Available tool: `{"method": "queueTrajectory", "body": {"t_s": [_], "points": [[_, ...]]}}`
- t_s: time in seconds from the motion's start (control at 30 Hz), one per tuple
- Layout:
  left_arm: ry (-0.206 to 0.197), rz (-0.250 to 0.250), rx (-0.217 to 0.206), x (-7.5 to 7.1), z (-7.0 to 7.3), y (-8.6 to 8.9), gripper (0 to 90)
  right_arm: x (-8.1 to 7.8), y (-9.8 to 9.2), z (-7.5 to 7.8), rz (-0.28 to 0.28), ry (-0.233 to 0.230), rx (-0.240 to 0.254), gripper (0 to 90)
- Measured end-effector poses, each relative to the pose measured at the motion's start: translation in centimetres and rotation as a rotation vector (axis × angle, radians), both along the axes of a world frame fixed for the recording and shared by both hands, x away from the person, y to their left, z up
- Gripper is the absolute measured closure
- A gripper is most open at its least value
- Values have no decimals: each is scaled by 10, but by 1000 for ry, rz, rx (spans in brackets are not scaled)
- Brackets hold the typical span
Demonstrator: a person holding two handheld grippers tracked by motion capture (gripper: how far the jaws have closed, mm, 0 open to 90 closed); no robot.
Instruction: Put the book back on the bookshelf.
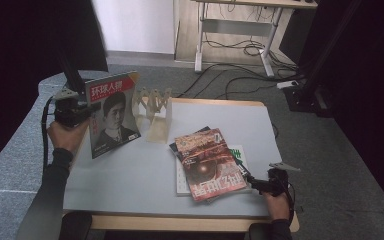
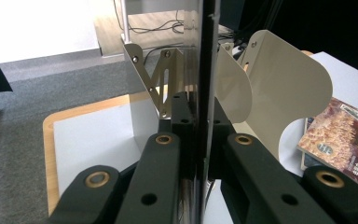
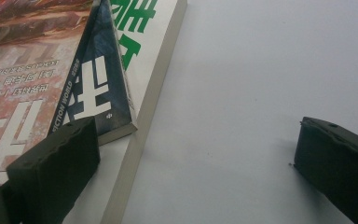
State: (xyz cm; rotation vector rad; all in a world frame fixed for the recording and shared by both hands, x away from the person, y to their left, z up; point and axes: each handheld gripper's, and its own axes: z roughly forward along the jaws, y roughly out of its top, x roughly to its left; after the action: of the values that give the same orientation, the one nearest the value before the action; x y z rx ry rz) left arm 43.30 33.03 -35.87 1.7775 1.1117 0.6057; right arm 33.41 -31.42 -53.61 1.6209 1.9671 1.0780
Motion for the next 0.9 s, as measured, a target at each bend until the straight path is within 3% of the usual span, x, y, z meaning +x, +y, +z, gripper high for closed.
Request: {"method": "queueTrajectory", "body": {"t_s": [0.33, 0.57, 0.77, 0.9], "points": [[15, -5, 6, -7, -6, 8, 862, 0, 0, 0, 0, 0, 1, 0], [36, -18, 32, -13, -4, 12, 855, 0, 0, 0, 0, 0, 1, 0], [65, -31, 62, -17, -2, 13, 851, 0, 0, 0, -1, 0, 2, 0], [108, -31, 76, -19, -1, 15, 848, 0, 0, 0, -1, 0, 2, 0]]}}
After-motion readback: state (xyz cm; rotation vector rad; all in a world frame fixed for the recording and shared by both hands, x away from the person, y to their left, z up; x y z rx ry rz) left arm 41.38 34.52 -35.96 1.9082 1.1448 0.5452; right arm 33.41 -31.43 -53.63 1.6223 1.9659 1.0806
